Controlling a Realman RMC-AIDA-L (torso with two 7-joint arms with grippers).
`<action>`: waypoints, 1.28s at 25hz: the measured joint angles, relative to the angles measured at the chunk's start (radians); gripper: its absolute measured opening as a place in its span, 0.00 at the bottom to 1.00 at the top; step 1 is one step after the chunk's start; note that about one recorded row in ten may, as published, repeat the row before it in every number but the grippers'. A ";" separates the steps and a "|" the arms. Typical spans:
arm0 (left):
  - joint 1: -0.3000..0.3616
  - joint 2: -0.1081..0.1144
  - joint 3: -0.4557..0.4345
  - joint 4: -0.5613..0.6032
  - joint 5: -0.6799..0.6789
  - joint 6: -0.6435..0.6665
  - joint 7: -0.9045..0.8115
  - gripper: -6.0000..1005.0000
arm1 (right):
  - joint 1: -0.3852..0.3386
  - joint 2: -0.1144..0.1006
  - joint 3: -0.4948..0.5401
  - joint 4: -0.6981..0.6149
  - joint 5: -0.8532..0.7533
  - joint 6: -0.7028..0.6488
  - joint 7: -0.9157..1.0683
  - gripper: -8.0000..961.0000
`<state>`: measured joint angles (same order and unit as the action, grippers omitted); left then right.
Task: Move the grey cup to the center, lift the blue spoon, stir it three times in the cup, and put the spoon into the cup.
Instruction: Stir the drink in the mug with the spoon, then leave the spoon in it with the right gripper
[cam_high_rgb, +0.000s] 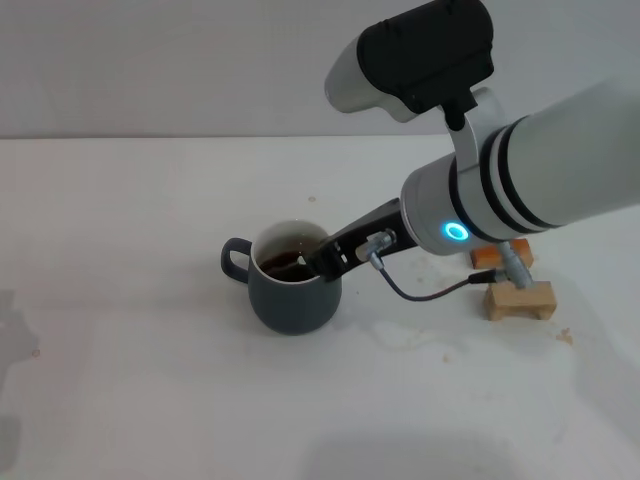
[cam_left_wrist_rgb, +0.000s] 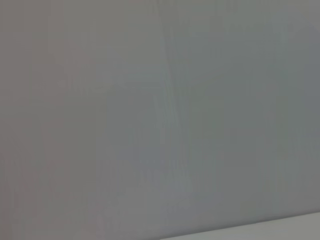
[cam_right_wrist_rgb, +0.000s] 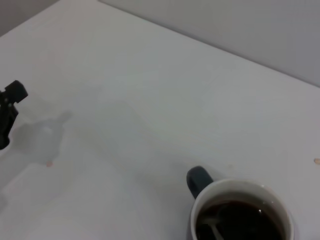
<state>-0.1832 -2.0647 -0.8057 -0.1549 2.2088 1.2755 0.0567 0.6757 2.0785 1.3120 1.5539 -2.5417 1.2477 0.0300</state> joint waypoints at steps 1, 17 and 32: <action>0.001 0.000 0.000 0.000 0.000 0.000 0.000 0.00 | 0.007 -0.001 0.000 -0.011 0.000 -0.007 -0.002 0.19; 0.004 0.000 -0.003 0.000 0.000 -0.002 0.000 0.00 | 0.012 -0.005 0.066 -0.062 -0.046 -0.005 -0.046 0.19; 0.001 0.000 0.004 -0.003 0.000 0.000 0.000 0.00 | -0.021 0.001 -0.001 -0.007 0.022 -0.009 -0.035 0.19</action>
<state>-0.1824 -2.0647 -0.8012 -0.1581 2.2090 1.2757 0.0567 0.6548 2.0795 1.3113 1.5468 -2.5198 1.2384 -0.0055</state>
